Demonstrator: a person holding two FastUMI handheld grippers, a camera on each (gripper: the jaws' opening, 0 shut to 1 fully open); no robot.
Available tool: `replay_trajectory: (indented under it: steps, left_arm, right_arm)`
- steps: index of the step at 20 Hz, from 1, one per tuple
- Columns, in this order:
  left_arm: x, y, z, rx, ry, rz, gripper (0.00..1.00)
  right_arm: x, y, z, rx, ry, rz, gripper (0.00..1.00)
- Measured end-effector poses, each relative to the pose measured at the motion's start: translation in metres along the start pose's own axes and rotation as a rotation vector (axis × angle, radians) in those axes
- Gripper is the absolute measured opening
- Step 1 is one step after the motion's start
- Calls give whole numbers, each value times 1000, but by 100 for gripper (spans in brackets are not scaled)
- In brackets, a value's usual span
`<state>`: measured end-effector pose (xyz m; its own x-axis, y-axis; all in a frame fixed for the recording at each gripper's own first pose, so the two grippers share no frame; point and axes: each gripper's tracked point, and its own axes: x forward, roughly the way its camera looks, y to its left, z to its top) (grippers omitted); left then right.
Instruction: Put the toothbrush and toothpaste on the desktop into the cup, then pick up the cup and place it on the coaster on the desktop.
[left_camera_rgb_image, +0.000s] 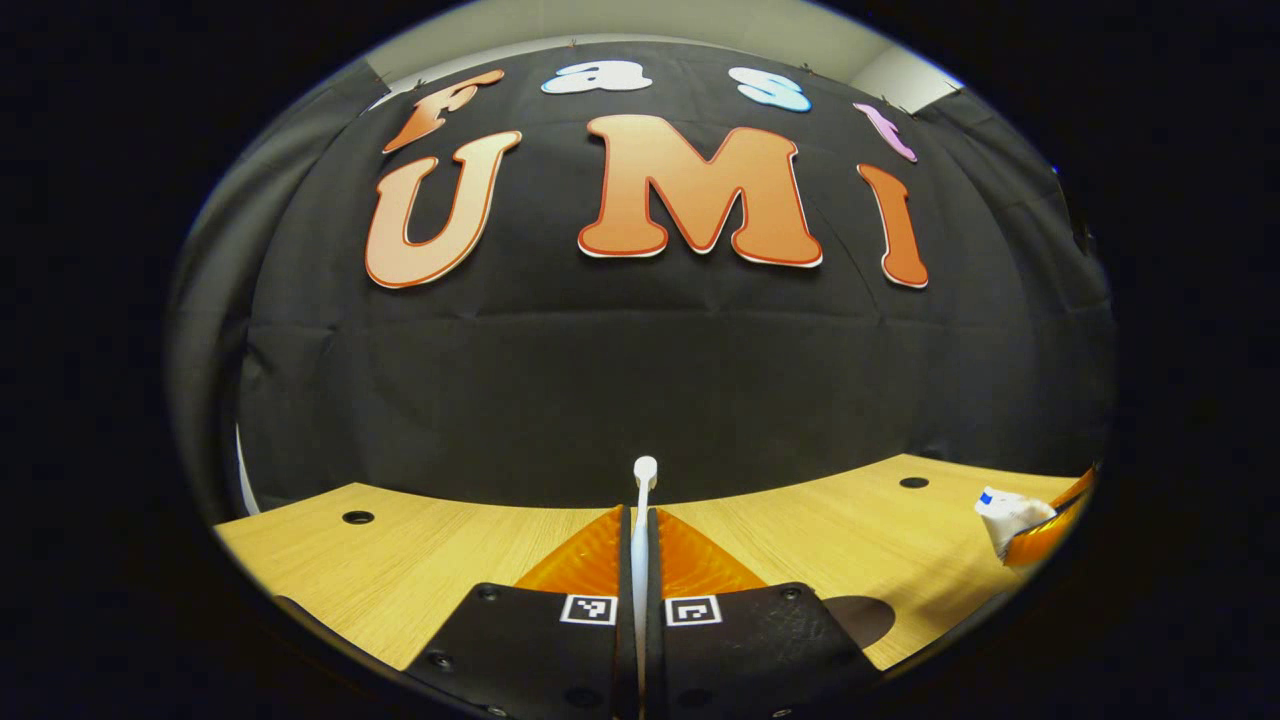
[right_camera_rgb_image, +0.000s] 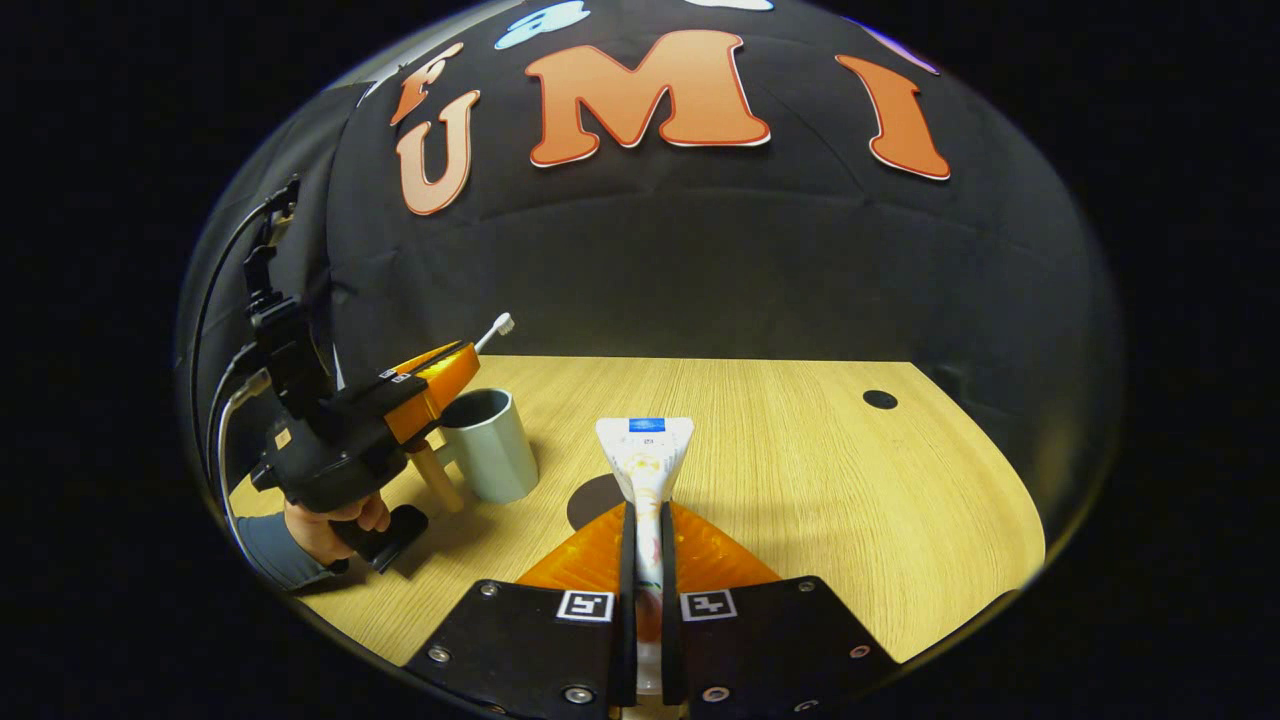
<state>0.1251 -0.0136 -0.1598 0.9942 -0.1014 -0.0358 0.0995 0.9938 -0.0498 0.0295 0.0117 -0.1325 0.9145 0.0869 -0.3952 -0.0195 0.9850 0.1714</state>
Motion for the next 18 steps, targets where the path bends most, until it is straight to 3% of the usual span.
replay_trajectory:
  steps: [4, 10, 18]
  left_arm:
    - [-2, 3, 21, -51, -83, 4, 3]
    - [2, -5, 48, -38, -185, 0, 3]
    - [11, -18, 29, -60, -146, -19, 3]
  right_arm:
    - [-2, -2, 0, -2, 3, -3, 10]
    - [-3, 0, 0, -16, 1, 13, 10]
    - [5, -4, -10, -9, 29, 33, 10]
